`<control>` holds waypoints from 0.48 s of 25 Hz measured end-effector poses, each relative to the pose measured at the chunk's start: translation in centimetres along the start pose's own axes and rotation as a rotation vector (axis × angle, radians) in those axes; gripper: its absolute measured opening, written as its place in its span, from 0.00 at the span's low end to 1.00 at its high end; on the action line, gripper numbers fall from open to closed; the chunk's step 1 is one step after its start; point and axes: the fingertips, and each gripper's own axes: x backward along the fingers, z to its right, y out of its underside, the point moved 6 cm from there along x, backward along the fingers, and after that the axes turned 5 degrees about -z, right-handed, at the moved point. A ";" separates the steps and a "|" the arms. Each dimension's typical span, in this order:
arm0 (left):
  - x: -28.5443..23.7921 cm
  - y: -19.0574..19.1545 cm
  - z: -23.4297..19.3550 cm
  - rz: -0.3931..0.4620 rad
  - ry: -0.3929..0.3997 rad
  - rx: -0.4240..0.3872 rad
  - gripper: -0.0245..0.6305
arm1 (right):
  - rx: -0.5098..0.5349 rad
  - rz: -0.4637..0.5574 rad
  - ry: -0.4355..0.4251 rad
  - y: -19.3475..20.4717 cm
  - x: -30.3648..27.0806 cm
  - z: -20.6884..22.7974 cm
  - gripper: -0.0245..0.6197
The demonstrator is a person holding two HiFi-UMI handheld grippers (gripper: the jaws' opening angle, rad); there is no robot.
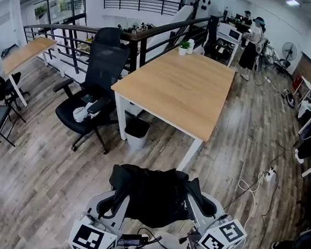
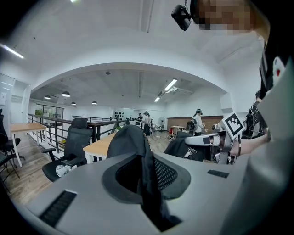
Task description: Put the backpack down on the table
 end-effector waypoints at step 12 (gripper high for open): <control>-2.4 0.0 -2.8 0.005 -0.005 -0.003 0.10 | -0.044 -0.013 0.003 0.1 -3.7 1.5 0.15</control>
